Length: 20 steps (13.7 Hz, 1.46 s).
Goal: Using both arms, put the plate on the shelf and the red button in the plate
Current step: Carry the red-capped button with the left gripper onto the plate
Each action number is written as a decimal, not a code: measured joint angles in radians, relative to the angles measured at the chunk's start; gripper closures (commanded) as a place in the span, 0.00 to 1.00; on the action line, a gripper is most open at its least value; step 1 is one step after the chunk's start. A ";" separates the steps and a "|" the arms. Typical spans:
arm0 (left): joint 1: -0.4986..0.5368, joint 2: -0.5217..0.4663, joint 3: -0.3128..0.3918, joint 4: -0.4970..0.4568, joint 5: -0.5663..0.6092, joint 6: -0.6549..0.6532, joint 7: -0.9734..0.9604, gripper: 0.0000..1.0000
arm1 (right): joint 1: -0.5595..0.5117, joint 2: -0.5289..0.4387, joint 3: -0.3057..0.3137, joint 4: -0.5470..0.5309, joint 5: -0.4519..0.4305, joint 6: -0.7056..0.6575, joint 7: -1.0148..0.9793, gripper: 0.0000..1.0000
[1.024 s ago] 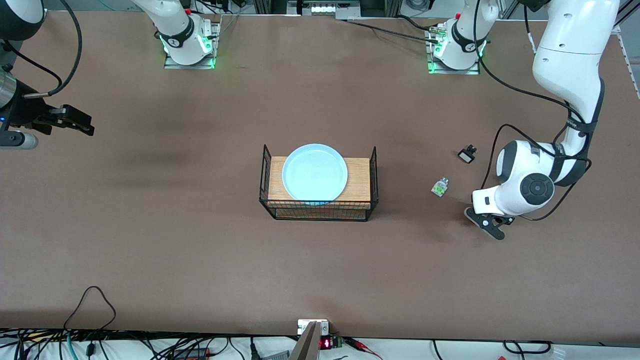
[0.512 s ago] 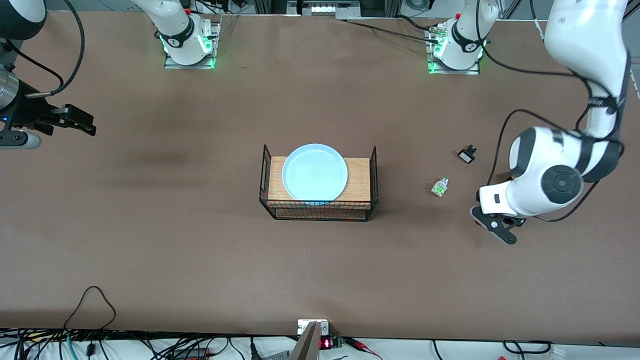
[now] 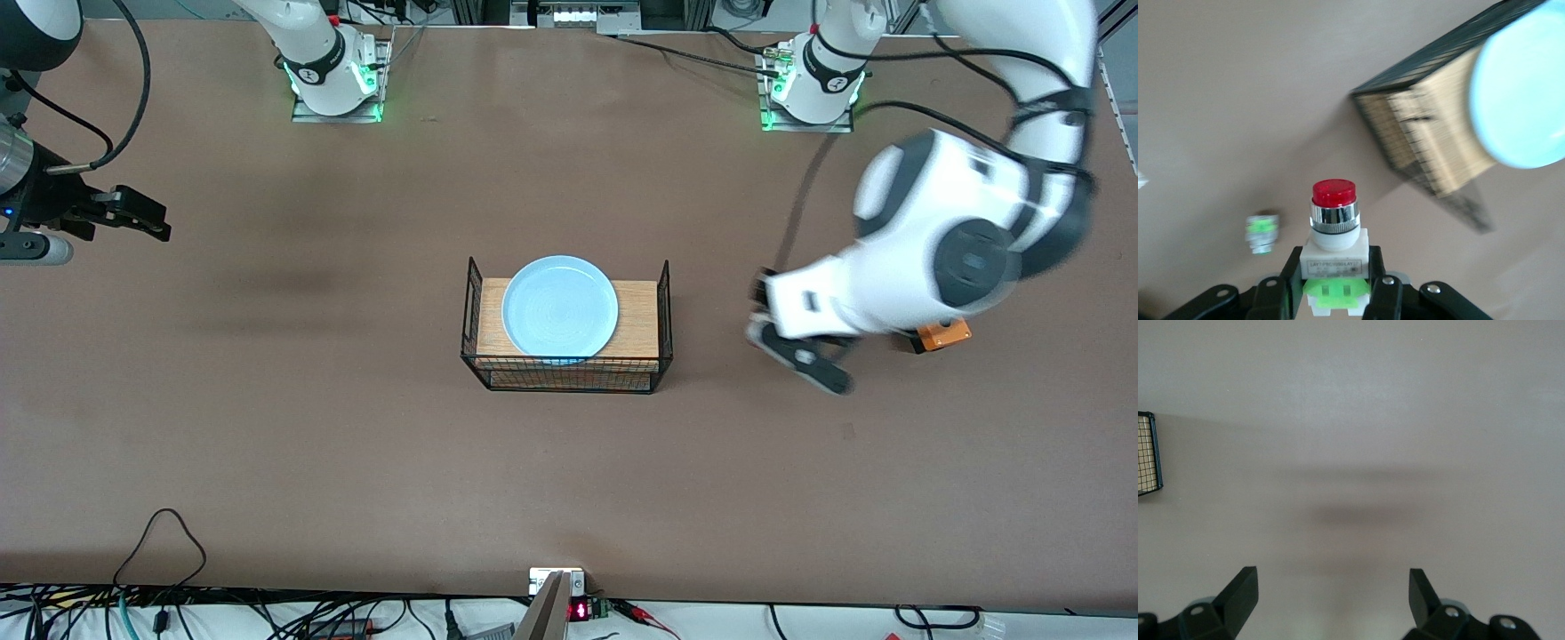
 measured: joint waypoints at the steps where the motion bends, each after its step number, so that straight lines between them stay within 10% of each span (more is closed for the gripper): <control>1: -0.040 0.007 -0.001 0.012 -0.027 0.012 -0.054 0.79 | 0.000 0.000 0.000 0.000 0.000 0.000 0.000 0.00; 13: -0.301 0.211 0.007 0.067 -0.058 0.342 -0.517 0.75 | 0.000 0.000 0.000 0.000 0.000 0.000 0.000 0.00; 14: -0.314 0.219 0.009 0.067 -0.058 0.342 -0.520 0.67 | 0.000 0.000 0.000 0.000 0.000 0.000 0.000 0.00; 16: -0.330 0.233 0.017 0.068 -0.057 0.345 -0.523 0.00 | 0.000 0.000 0.000 0.000 0.000 0.000 0.000 0.00; 20: -0.325 0.235 0.032 0.084 -0.057 0.347 -0.523 0.00 | 0.000 0.000 0.000 0.002 0.000 0.001 0.000 0.00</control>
